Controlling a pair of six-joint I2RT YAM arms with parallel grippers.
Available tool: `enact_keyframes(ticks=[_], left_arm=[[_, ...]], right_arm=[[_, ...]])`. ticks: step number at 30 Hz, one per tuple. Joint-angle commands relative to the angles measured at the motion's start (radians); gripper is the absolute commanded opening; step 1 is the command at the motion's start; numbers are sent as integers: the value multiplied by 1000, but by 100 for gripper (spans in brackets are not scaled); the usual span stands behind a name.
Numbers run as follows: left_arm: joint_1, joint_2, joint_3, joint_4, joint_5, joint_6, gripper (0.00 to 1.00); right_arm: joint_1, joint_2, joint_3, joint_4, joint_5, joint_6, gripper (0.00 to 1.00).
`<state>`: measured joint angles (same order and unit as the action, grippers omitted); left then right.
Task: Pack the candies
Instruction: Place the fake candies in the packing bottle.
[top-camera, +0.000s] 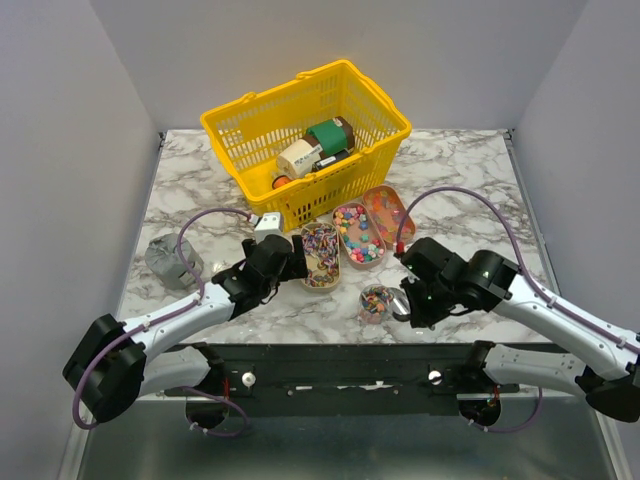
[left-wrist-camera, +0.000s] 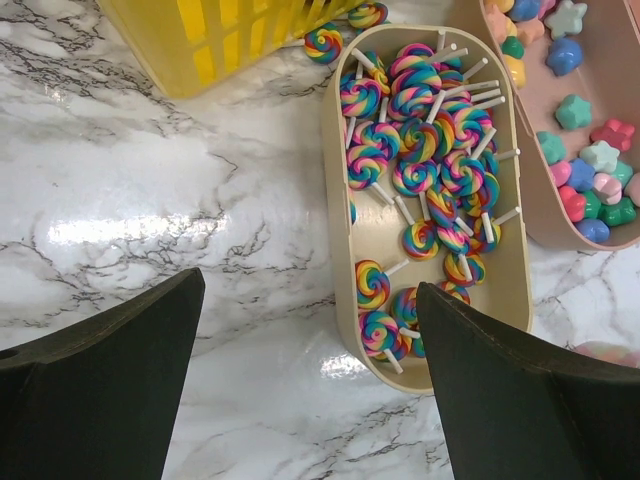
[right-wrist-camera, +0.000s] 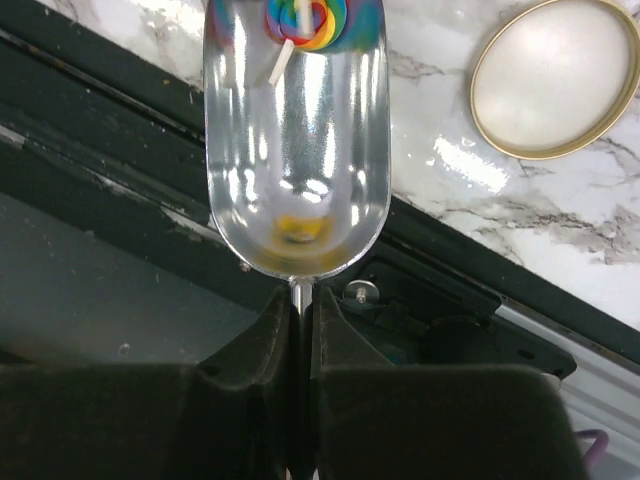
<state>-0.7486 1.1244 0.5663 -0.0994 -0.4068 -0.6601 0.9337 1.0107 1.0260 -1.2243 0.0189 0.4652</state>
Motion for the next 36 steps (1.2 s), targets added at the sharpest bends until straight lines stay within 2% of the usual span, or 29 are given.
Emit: enact_keyframes(ticks=[1, 9, 22, 29, 36], left_arm=[[-5, 11, 17, 17, -49, -16, 99], [-5, 12, 12, 15, -61, -18, 99], [-3, -14, -8, 18, -66, -9, 99], [-3, -23, -19, 35, -69, -9, 99], [-3, -37, -29, 36, -72, -15, 99]], right_arm=[[-3, 43, 66, -84, -85, -42, 1], [-3, 183, 129, -191, -88, -33, 1], [-12, 220, 128, -302, -171, -30, 1], [-91, 186, 86, -274, -275, -42, 1], [-239, 155, 16, -215, -411, -98, 1]])
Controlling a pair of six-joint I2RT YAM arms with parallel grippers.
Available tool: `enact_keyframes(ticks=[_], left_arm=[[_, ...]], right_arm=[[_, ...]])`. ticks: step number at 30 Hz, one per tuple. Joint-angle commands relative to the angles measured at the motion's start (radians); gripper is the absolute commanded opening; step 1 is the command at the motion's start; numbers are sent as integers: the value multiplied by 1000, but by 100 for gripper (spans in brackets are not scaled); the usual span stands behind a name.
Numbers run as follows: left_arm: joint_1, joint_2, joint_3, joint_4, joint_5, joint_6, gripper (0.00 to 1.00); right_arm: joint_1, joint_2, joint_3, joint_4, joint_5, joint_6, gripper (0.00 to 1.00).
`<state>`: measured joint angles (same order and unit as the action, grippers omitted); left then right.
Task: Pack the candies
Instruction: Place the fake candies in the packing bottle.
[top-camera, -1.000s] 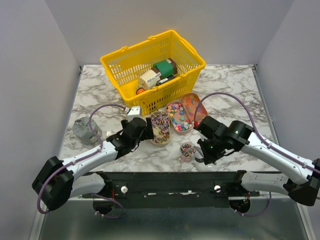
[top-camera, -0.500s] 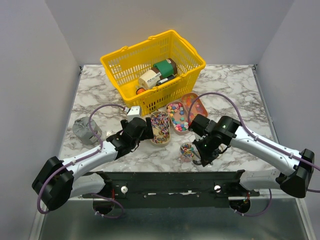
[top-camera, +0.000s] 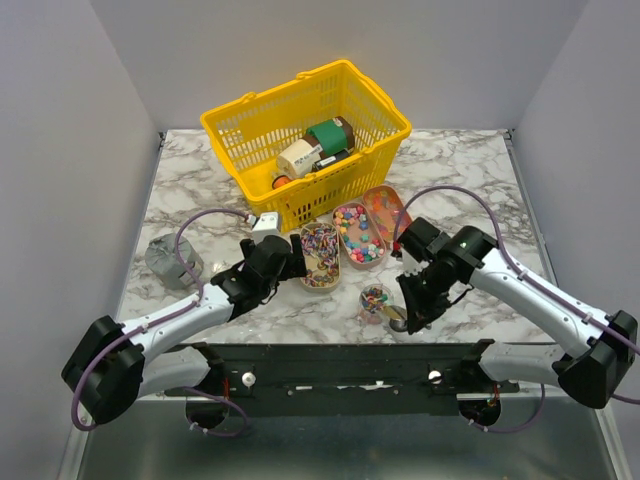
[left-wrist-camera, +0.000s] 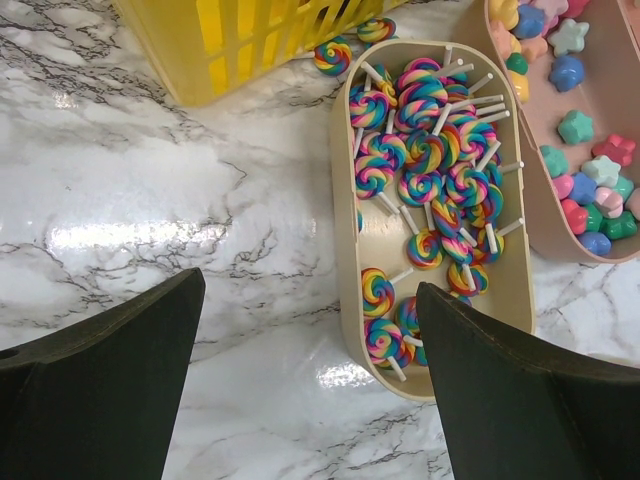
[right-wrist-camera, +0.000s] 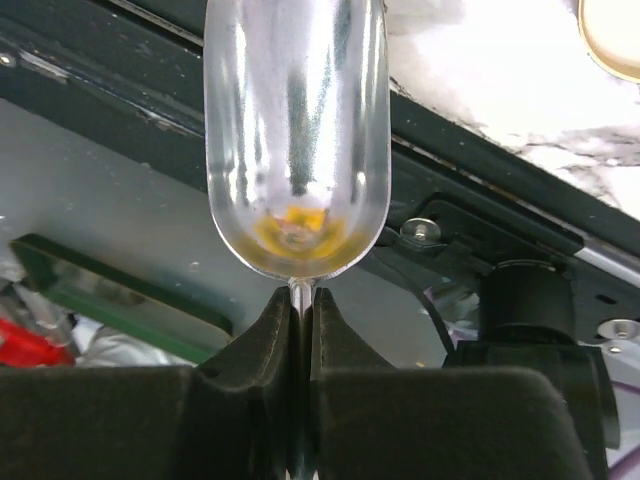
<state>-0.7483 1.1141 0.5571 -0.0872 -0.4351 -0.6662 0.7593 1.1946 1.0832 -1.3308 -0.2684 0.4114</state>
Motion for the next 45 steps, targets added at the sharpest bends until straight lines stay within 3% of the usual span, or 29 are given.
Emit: enact_keyframes(ticks=[1, 8, 28, 38, 45], left_arm=[[-3, -31, -22, 23, -44, -9, 99], [-5, -43, -25, 10, -51, -10, 99], [-3, -43, -10, 1, -42, 0, 99], [-3, -34, -3, -8, -27, -1, 99], [-2, -31, 21, -20, -17, 11, 99]], right_arm=[[-74, -39, -49, -99, -162, -45, 1], [-155, -70, -72, -57, -265, -43, 1], [-229, -93, 58, -39, -247, -37, 1], [-229, -99, 152, 36, 33, -5, 1], [-230, -147, 49, 195, 257, 116, 3]])
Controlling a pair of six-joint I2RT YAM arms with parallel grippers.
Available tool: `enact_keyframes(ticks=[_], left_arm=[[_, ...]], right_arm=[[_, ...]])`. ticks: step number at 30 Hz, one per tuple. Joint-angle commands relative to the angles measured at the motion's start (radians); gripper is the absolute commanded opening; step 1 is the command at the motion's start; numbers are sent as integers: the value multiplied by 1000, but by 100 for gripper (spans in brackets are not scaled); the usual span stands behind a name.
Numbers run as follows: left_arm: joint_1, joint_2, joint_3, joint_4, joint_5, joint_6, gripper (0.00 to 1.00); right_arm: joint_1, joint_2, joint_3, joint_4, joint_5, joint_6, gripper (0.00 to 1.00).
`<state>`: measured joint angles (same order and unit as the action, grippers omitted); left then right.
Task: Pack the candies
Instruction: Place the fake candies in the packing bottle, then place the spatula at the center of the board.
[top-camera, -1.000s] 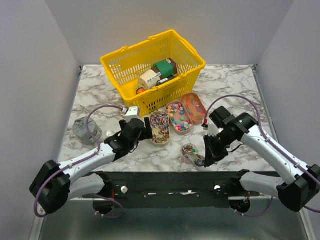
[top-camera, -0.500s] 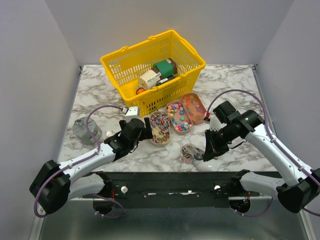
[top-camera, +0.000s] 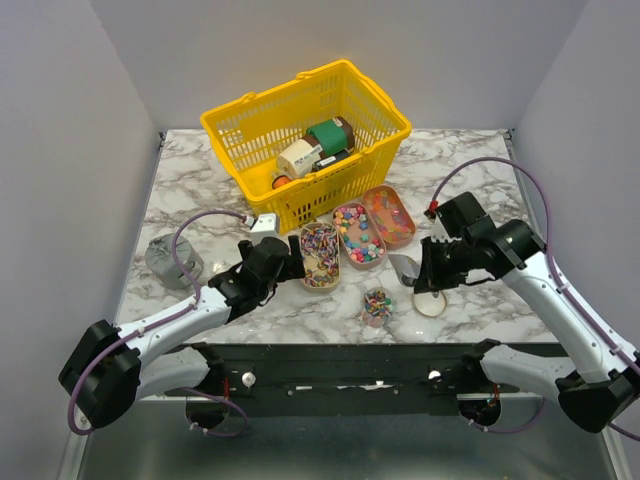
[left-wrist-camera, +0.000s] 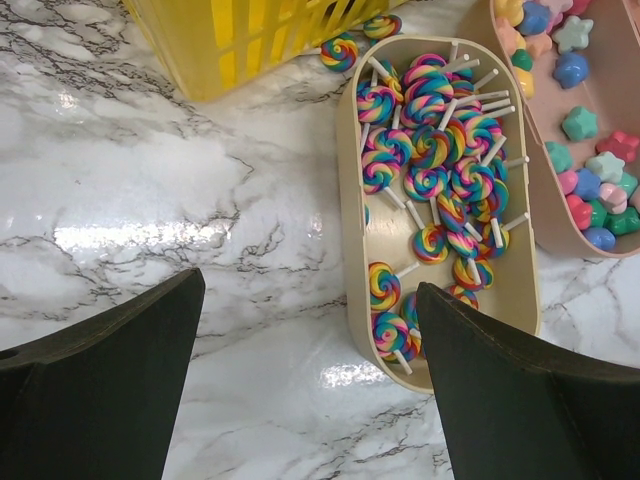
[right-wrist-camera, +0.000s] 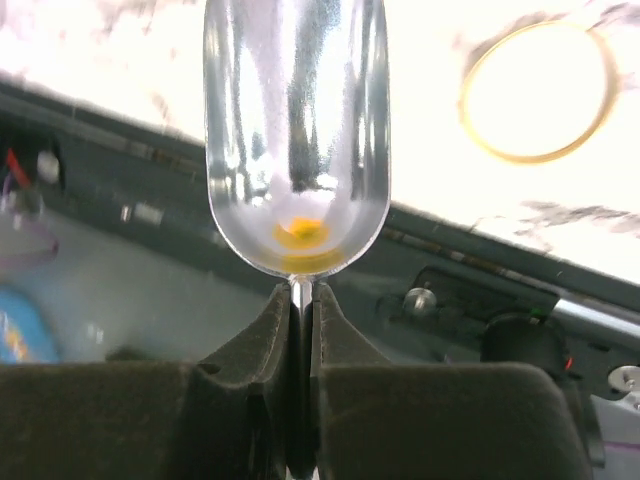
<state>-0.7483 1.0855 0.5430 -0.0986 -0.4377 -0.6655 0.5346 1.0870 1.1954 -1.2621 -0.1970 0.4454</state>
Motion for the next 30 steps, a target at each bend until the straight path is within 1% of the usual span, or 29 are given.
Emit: enact_keyframes(ticks=[1, 2, 5, 8, 10, 11, 12, 14, 15, 16, 18, 19, 20, 24, 27, 29, 30], left_arm=[[-2, -2, 37, -10, -12, 23, 99], [0, -2, 43, -15, -9, 26, 99], [0, 1, 63, -32, -4, 35, 99], [1, 2, 81, -46, -3, 50, 99], [3, 2, 94, -53, 1, 55, 99], [4, 2, 100, -56, 1, 63, 99], [4, 2, 109, -58, 7, 66, 99], [6, 4, 117, -67, 13, 72, 99], [6, 4, 123, -70, 14, 75, 99], [7, 4, 127, -70, 20, 82, 99], [9, 1, 133, -75, 27, 101, 99], [9, -9, 133, -75, 30, 106, 99], [10, -16, 132, -73, 28, 109, 99], [13, -41, 121, -72, 21, 121, 99], [15, -41, 120, -75, 17, 124, 99], [17, -33, 124, -75, 14, 127, 99], [15, -30, 124, -76, 13, 129, 99]], right_arm=[[-5, -42, -78, 147, 200, 110, 3], [-7, -41, -89, 185, 250, 124, 3], [-22, -23, -132, 242, 309, 165, 4], [-68, 4, -155, 301, 341, 203, 5], [-126, 14, -175, 348, 358, 229, 5], [-152, 19, -195, 398, 363, 236, 6], [-200, 28, -209, 427, 366, 239, 6], [-248, 77, -241, 507, 370, 251, 7], [-293, 100, -247, 530, 367, 254, 7], [-315, 164, -252, 552, 357, 254, 7], [-355, 229, -246, 602, 343, 242, 9], [-363, 263, -240, 609, 344, 231, 10], [-370, 307, -235, 625, 340, 225, 13], [-390, 367, -226, 665, 355, 205, 22], [-395, 416, -203, 673, 358, 190, 26], [-395, 439, -192, 672, 355, 179, 26], [-395, 459, -191, 670, 350, 176, 24]])
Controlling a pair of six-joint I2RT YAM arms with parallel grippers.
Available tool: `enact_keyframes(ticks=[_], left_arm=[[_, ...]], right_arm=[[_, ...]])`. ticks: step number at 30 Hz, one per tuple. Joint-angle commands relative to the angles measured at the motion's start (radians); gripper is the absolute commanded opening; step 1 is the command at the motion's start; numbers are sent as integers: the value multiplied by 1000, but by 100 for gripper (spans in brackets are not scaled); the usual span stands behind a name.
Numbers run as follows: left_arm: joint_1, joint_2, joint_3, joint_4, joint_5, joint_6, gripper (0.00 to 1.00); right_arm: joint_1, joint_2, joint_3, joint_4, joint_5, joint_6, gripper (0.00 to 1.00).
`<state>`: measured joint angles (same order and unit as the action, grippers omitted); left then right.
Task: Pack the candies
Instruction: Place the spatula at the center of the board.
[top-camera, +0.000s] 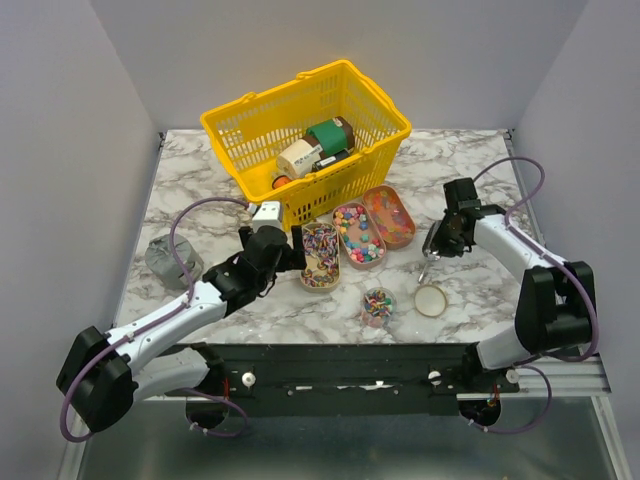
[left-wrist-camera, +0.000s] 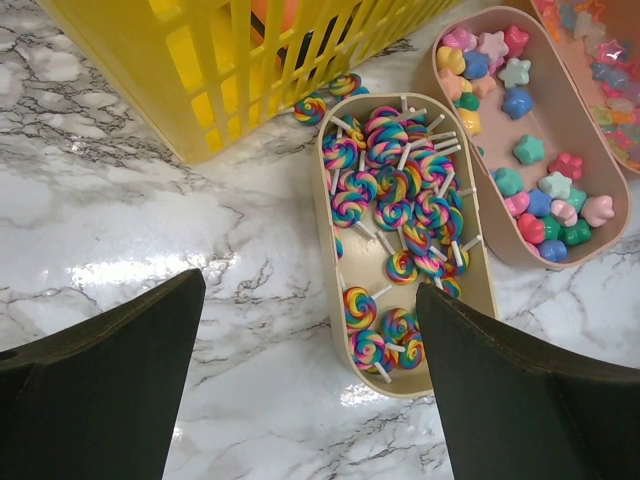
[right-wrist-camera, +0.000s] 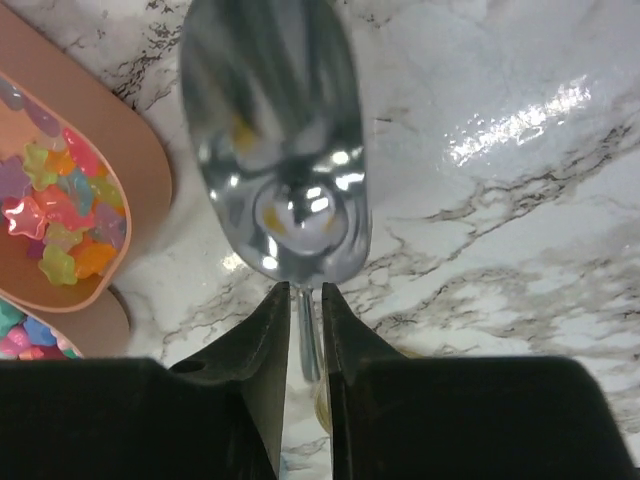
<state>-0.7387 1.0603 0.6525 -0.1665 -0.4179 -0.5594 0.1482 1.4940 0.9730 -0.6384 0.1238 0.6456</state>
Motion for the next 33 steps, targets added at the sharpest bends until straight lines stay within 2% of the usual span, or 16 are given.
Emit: enact_keyframes(ticks=[1, 5, 10, 13, 18, 19, 24, 27, 33], left_arm=[[7, -5, 18, -8, -10, 23, 99], [10, -19, 15, 4, -27, 30, 99], [16, -26, 16, 5, -28, 38, 99], [16, -22, 21, 5, -25, 36, 99], [18, -11, 30, 7, -12, 38, 99], [18, -8, 30, 7, -9, 38, 99], [19, 1, 30, 7, 10, 29, 99], [19, 9, 32, 9, 16, 26, 99], [19, 17, 32, 9, 22, 26, 99]], right_arm=[[-12, 60, 36, 45, 24, -29, 22], [-16, 61, 41, 31, -30, -44, 22], [-15, -35, 29, 29, -70, -73, 28], [-9, -107, 12, 57, -192, -127, 30], [66, -161, -49, 131, -466, -242, 23], [83, -170, -63, 138, -484, -279, 19], [168, -207, -149, 175, -573, -299, 17], [229, -207, -169, 206, -581, -285, 16], [272, -179, -168, 226, -585, -265, 11]])
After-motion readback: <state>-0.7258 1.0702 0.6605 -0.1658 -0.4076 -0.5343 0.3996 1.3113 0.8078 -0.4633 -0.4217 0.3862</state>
